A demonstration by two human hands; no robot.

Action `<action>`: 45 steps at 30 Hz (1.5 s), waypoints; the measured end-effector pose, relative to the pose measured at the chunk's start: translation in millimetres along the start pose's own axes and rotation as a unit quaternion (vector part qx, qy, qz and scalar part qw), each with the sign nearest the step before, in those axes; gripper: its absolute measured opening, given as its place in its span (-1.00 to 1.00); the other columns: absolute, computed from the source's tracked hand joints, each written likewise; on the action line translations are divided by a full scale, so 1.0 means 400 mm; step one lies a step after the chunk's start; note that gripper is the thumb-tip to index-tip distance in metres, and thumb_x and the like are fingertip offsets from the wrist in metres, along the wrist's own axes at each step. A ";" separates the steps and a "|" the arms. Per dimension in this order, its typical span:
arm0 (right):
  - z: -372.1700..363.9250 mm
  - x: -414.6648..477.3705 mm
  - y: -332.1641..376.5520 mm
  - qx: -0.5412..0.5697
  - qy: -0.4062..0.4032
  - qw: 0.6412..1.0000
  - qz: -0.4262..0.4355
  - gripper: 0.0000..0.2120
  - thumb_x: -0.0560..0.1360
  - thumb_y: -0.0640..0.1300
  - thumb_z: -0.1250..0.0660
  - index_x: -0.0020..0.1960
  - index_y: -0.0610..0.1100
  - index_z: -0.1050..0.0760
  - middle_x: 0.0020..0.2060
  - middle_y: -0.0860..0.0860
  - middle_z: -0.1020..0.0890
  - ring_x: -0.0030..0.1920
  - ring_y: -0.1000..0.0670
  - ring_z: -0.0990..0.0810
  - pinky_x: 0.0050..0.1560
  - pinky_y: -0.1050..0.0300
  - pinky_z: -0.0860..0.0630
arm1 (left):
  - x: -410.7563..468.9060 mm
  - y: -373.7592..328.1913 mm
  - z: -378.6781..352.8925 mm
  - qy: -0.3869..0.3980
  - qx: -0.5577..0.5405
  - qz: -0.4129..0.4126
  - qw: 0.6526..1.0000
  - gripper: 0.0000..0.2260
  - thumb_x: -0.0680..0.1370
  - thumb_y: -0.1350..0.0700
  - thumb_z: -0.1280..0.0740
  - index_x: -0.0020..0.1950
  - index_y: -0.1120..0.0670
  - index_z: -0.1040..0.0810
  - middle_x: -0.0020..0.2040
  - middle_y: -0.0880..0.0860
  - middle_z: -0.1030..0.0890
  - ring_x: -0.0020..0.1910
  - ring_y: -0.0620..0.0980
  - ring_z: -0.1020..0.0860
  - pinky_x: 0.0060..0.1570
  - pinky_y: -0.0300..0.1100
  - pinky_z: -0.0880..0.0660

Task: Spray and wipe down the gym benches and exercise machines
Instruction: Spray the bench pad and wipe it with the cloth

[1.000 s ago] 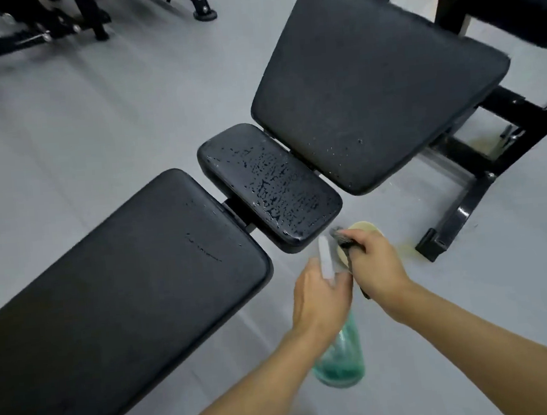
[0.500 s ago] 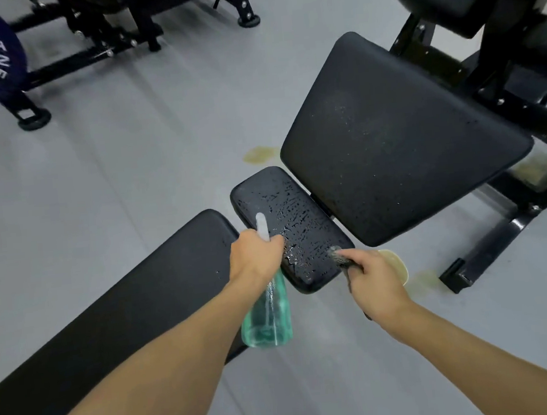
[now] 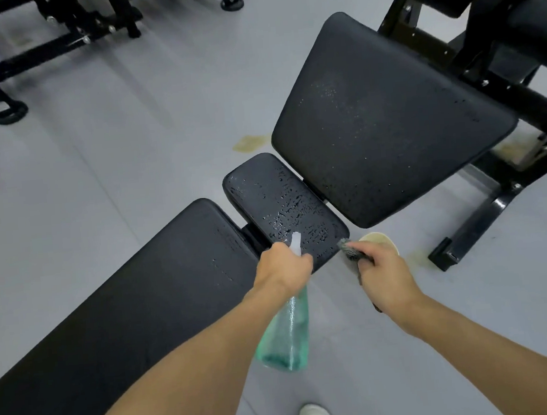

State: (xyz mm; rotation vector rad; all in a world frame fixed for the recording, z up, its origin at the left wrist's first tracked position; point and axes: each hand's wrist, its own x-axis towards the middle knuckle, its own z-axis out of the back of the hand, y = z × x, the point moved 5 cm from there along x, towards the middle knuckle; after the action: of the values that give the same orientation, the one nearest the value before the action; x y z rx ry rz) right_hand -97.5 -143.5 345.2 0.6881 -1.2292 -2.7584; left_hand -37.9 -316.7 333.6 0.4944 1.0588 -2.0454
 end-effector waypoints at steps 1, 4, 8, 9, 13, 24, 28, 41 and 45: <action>0.006 -0.009 -0.006 0.003 -0.003 1.000 -0.009 -0.59 0.61 -0.35 -0.10 0.30 -0.07 -0.57 0.02 -0.18 -0.52 -0.31 0.11 -0.34 -0.32 0.35 -0.24 | -0.005 0.004 -0.015 0.007 0.006 -0.001 1.000 -0.73 0.56 0.04 -0.23 0.14 0.16 -0.55 -0.04 0.15 -0.61 -0.18 0.12 -0.52 -0.28 -0.16 -0.41; 0.021 -0.037 -0.034 0.014 -0.018 0.999 -0.031 -0.60 0.63 -0.33 -0.09 0.33 -0.06 -0.55 0.03 -0.13 -0.47 -0.31 0.08 -0.35 -0.38 0.28 -0.25 | -0.021 0.019 -0.067 0.039 0.041 -0.024 0.998 -0.62 0.57 0.02 -0.20 0.35 0.08 -0.50 0.03 0.16 -0.61 -0.11 0.14 -0.52 -0.19 -0.15 -0.43; 0.028 -0.074 -0.087 0.013 -0.036 0.998 -0.055 -0.58 0.63 -0.32 -0.08 0.33 -0.03 -0.54 -0.02 -0.07 -0.42 -0.33 0.07 -0.33 -0.39 0.25 -0.25 | -0.045 0.038 -0.148 0.074 0.033 -0.056 0.995 -0.71 0.58 0.00 -0.22 0.20 0.15 -0.48 0.12 0.19 -0.57 0.07 0.21 -0.55 0.06 -0.02 -0.53; 0.027 -0.081 -0.102 0.010 -0.036 0.998 -0.058 -0.57 0.62 -0.32 -0.08 0.33 -0.01 -0.54 -0.05 -0.06 -0.41 -0.34 0.10 -0.30 -0.38 0.26 -0.24 | -0.049 0.042 -0.166 0.075 0.027 -0.066 0.995 -0.70 0.58 -0.01 -0.24 0.20 0.15 -0.44 0.16 0.20 -0.53 0.12 0.23 -0.54 0.11 0.00 -0.51; 0.018 -0.089 -0.163 0.017 -0.046 0.997 -0.065 -0.57 0.62 -0.32 -0.09 0.33 -0.01 -0.54 -0.04 -0.06 -0.42 -0.32 0.14 -0.26 -0.34 0.29 -0.22 | -0.054 0.057 -0.245 0.095 0.047 -0.132 0.986 -0.57 0.62 -0.01 -0.27 0.41 0.11 -0.26 0.19 0.23 -0.50 0.19 0.25 -0.50 0.09 -0.06 -0.41; -0.078 0.103 -0.393 0.051 -0.058 0.996 -0.051 -0.56 0.60 -0.38 -0.07 0.33 -0.09 -0.54 -0.27 0.12 -0.45 -0.42 0.21 -0.33 -0.58 0.45 -0.27 | 0.213 0.100 -0.564 0.129 0.023 -0.206 0.970 -0.45 0.55 0.22 -0.36 0.32 0.01 -0.05 -0.06 0.09 -0.45 -0.09 0.09 -0.45 0.00 0.05 -0.54; -0.130 0.237 -0.489 0.074 -0.060 0.995 -0.028 -0.54 0.58 -0.41 -0.06 0.31 -0.12 -0.56 -0.18 0.13 -0.53 -0.40 0.24 -0.36 -0.56 0.50 -0.25 | 0.387 0.105 -0.688 0.142 0.048 -0.221 0.964 -0.55 0.57 0.22 -0.32 0.30 0.10 -0.11 0.11 0.19 -0.48 -0.05 0.04 -0.42 0.03 0.03 -0.50; -0.231 0.385 -0.562 0.100 -0.104 0.989 0.044 -0.48 0.52 -0.41 -0.05 0.30 -0.06 -0.56 0.14 0.01 -0.61 -0.45 0.05 -0.34 -0.66 0.33 -0.21 | 0.633 0.210 -0.809 0.110 0.085 -0.179 0.974 -0.38 0.58 0.27 -0.29 0.53 0.20 -0.01 0.37 0.18 -0.36 0.29 0.11 -0.40 0.31 -0.03 -0.42; -0.186 0.317 -0.500 0.090 -0.170 0.979 0.070 -0.51 0.52 -0.37 -0.09 0.25 -0.02 -0.61 0.09 0.03 -0.64 -0.27 0.05 -0.46 -0.43 0.30 -0.36 | 0.550 0.166 -0.735 0.104 0.106 -0.168 0.975 -0.27 0.65 0.23 -0.22 0.61 0.22 0.25 0.59 0.19 -0.15 0.54 0.16 -0.23 0.48 -0.07 -0.25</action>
State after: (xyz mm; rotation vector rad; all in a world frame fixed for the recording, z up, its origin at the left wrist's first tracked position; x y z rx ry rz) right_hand -153.6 -85.7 110.4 0.1270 -1.5370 -2.7446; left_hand -127.4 -201.2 -9.7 0.6906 1.1114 -2.4641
